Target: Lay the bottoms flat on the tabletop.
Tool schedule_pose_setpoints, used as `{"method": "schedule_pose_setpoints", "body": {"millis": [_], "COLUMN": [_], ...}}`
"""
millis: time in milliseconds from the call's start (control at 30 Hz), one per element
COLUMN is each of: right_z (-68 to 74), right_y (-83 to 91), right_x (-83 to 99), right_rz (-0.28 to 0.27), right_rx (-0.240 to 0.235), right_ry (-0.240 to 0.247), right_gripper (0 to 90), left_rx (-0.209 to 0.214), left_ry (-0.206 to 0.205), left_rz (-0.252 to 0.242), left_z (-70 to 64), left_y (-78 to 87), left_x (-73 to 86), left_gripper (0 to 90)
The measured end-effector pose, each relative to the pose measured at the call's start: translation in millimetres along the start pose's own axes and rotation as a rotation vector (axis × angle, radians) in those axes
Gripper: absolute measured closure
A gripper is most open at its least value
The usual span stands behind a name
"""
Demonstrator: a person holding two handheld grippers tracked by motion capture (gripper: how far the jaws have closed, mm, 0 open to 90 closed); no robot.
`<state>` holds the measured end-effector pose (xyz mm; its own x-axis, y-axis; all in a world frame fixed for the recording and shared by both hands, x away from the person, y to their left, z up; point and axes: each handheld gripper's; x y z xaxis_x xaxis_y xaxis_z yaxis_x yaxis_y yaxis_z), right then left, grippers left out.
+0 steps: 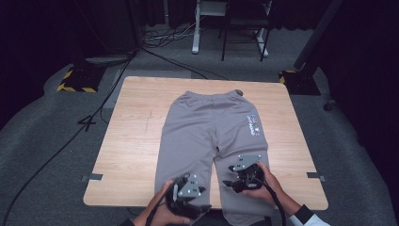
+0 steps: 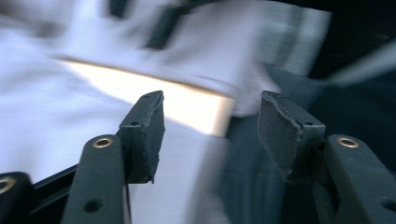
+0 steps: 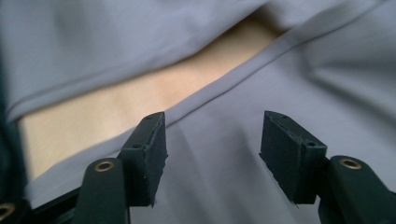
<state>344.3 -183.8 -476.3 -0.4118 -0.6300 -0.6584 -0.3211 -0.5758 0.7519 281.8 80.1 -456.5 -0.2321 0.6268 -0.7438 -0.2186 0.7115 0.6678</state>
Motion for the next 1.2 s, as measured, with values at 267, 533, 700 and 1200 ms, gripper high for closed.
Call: {"method": "schedule_pose_setpoints", "body": {"millis": [267,533,700,1200], "right_z": [-13.3,16.3,32.9,-51.6], "right_y": [-12.3,4.3,17.8,11.8], "right_x": [2.5,23.1,36.1,14.7], "right_rz": [0.029,0.033,0.062,-0.045], "right_rx": [-0.005,-0.059,-0.081,0.175], "right_ry": [-0.035,0.02,0.06,-0.117], "right_gripper": [41.4,43.4,41.7,34.5], "left_rx": [-0.08,-0.049,0.042,-0.212], "left_ry": [0.065,-0.052,-0.033,0.066], "left_rz": [0.082,0.145,0.129,0.061], "left_z": [58.1,16.9,-7.0,70.7], "left_y": [-34.9,-22.8,-12.9,-18.4], "left_x": [17.5,25.3,34.4,23.5], "left_gripper": [43.5,46.2,43.7,23.1]}}
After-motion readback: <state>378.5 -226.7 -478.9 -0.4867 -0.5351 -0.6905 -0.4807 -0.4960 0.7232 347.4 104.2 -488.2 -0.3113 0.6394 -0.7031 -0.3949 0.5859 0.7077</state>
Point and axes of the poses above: each handheld gripper's, and its own axes: y roughly backward along the jaws, x roughly out of its underside, z roughly to its left, and after that the axes turned 6 degrees about -y, right-handed
